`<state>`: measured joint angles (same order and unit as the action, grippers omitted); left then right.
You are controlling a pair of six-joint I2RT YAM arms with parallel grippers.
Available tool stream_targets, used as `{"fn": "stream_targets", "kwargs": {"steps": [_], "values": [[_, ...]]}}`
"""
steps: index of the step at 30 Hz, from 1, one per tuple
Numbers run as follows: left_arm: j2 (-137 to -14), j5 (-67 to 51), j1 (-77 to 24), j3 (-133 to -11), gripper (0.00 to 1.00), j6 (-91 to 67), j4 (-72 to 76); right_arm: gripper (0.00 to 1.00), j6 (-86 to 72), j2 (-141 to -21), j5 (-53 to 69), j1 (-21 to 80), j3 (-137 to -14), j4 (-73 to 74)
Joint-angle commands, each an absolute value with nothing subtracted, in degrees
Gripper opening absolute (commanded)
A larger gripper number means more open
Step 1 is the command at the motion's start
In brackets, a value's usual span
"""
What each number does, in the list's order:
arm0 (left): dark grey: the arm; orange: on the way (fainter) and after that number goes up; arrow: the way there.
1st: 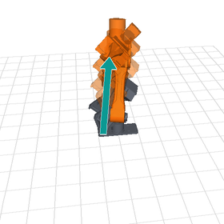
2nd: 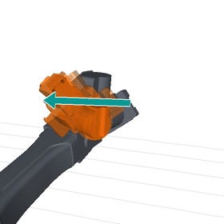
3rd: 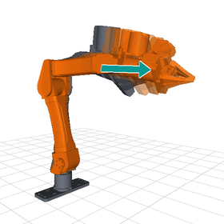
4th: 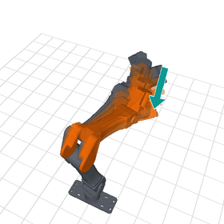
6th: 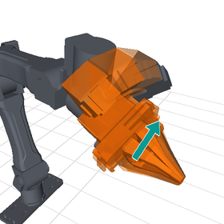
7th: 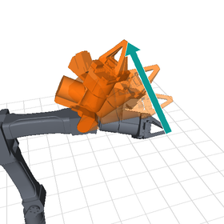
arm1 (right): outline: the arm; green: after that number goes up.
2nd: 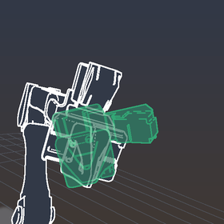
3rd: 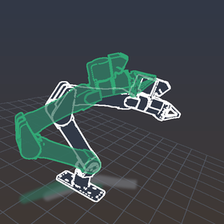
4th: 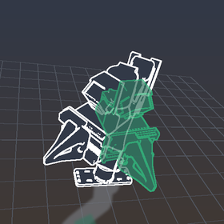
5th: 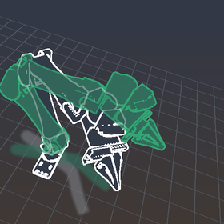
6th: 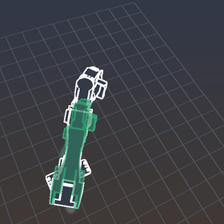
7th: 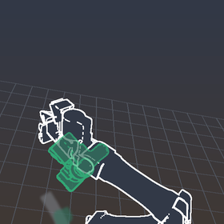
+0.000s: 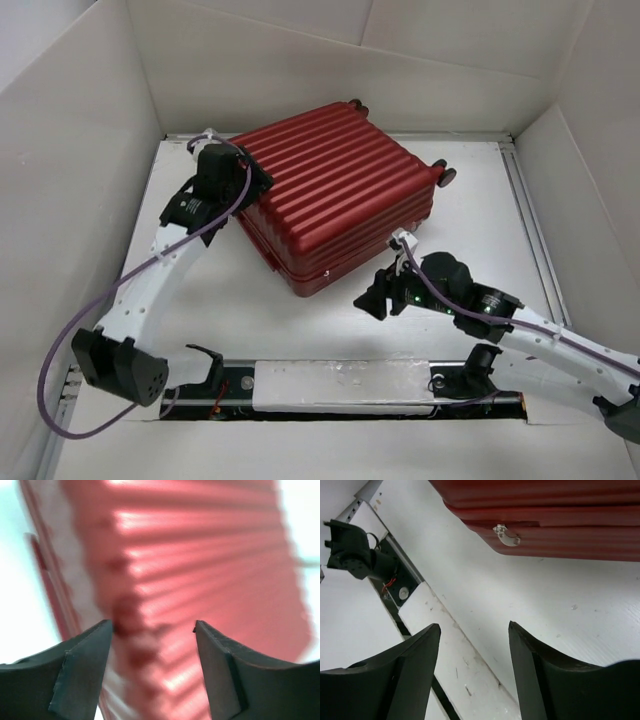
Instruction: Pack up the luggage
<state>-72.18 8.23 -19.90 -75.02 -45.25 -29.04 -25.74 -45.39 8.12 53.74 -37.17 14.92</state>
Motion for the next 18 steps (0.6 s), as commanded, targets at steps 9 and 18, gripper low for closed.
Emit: {"fn": "stream_targets", "kwargs": {"steps": [9, 18], "values": [[-37.45, 5.38, -14.50, -41.69, 0.56, -59.23, -26.29, 0.48, -27.33, -52.29, 4.93, 55.72, -37.26, 0.44], [-49.37, -2.72, -13.97, -34.52, 0.76, -58.45, -2.20, 0.02, -25.58, -52.31, 3.78, 56.25, -37.10, -0.18]]}}
